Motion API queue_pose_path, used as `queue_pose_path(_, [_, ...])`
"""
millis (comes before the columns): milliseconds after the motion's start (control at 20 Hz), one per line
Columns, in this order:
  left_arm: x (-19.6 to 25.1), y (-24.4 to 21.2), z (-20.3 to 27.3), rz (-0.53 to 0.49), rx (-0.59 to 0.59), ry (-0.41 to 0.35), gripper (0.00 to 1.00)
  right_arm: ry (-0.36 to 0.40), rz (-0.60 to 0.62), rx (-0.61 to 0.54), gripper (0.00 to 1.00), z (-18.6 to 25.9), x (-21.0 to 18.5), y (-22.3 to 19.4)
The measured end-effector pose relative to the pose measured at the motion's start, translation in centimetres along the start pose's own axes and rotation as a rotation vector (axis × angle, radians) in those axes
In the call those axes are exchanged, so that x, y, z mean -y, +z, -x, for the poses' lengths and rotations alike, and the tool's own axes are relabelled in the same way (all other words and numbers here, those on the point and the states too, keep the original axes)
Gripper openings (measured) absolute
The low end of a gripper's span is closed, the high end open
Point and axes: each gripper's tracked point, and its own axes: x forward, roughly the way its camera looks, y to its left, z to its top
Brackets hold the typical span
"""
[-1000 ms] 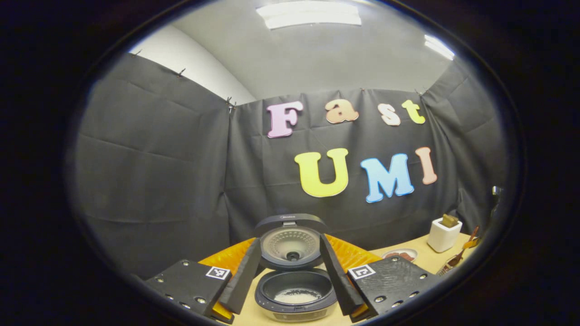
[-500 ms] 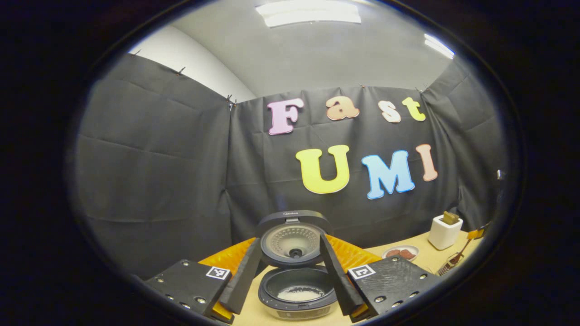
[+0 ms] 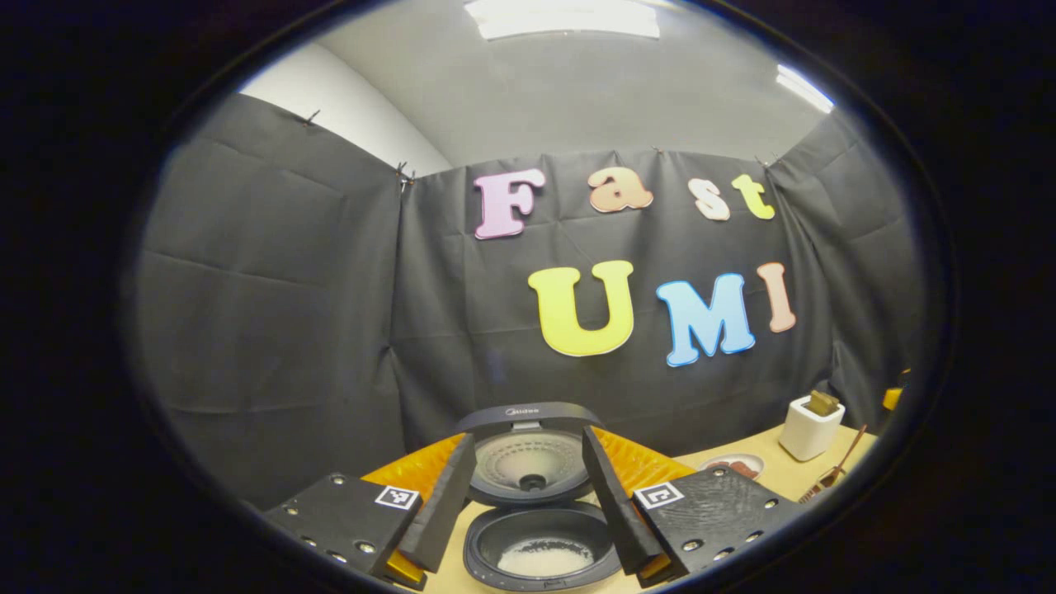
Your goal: Close the left gripper, press the button to open the rice cooker; take a wooden spoon from the chopstick holder with the right hand, scoop a spoonful of rice and pour it into the rice cooker, then put the wooden spoon back into the chopstick holder.
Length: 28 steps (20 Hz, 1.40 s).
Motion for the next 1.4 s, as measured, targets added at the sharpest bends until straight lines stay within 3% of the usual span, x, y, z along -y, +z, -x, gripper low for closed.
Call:
queue_pose_path(550, [-3.5, -0.3, -13.9, 0.034, -0.044, -0.048, 0.78, -0.049, -0.028, -0.043, 0.98, 0.8, -3.6, -2.6])
queue_pose_path(800, [-2.7, -1.8, -18.8, 0.076, -0.079, -0.086, 0.79, -0.037, -0.022, -0.055, 0.98, 0.6, -5.1, -2.7])
queue_pose_path(1100, [-2.2, -4.4, -20.3, 0.08, -0.136, -0.076, 0.78, -0.002, -0.002, -0.012, 0.98, 0.2, -5.9, -0.8])
queue_pose_path(1250, [-2.3, -4.9, -19.8, 0.085, -0.135, -0.057, 0.84, 0.013, -0.004, -0.002, 0.98, 0.3, -5.6, -0.3])
queue_pose_path(1400, [-2.1, -5.3, -18.2, 0.093, -0.137, -0.052, 0.83, 0.017, -0.007, -0.001, 0.99, 0.4, -4.5, -0.3])
